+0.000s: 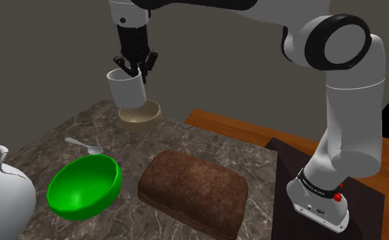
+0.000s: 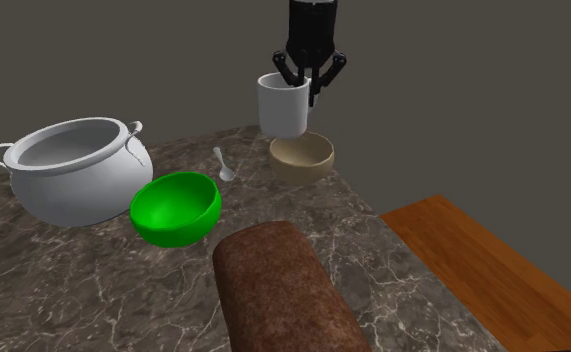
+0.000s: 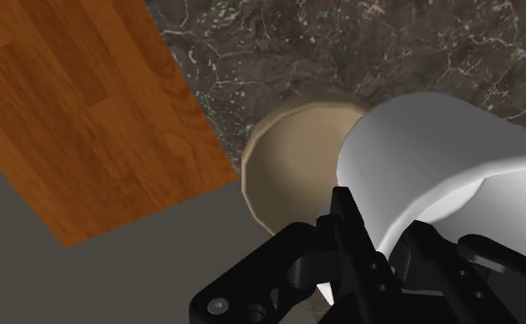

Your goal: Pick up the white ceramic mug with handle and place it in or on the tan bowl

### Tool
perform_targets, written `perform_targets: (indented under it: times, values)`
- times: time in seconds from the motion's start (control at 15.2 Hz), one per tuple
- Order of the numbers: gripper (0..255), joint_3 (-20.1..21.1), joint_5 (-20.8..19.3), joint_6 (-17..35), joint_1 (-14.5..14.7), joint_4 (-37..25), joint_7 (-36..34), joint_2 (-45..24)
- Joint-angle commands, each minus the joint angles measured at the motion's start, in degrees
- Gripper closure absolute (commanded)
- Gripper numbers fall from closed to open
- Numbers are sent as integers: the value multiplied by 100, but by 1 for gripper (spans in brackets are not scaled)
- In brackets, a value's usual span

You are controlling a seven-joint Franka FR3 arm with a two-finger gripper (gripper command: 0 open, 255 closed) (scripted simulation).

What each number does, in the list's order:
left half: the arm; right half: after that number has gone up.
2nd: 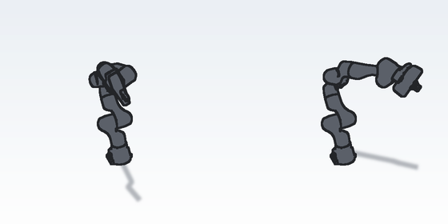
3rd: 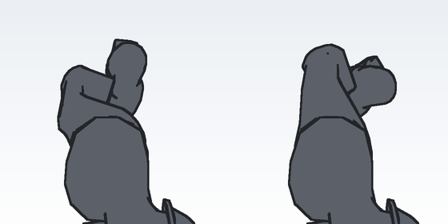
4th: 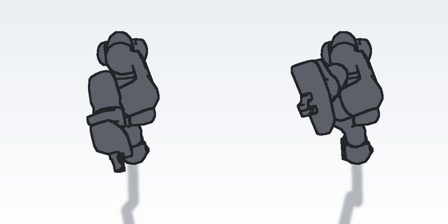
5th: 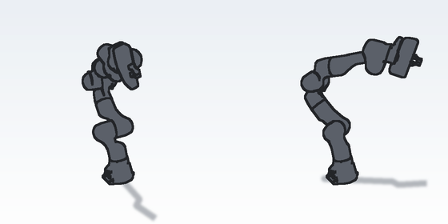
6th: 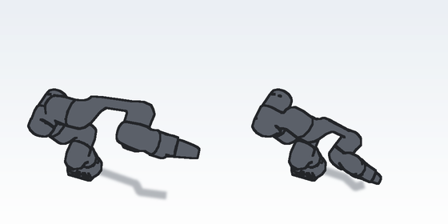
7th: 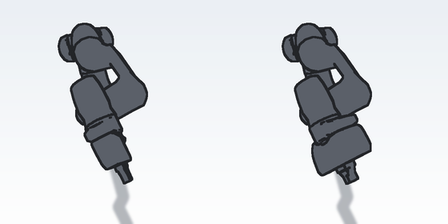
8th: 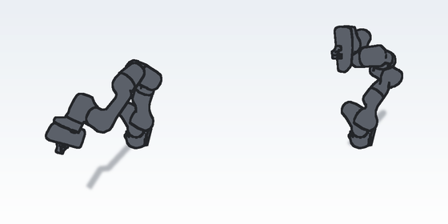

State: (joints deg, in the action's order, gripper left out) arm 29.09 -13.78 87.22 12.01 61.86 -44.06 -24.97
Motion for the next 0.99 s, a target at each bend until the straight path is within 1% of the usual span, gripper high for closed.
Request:
perform_targets:
  times: [0.0,0.13,0.33,0.4,0.53,0.73,0.92]
  values:
    - [255,-76,-66,-188,-59,-434,237,-232]
    - [255,-162,-176,-444,-43,-1052,462,-583]
    - [255,-328,-393,-1007,153,-2390,807,-1311]
    - [255,-300,-331,-796,37,-1999,776,-1144]
    - [255,-253,-251,-469,-132,-1430,735,-920]
    - [255,-215,-169,-75,-304,-802,698,-699]
    - [255,-194,-111,261,-428,-308,674,-549]
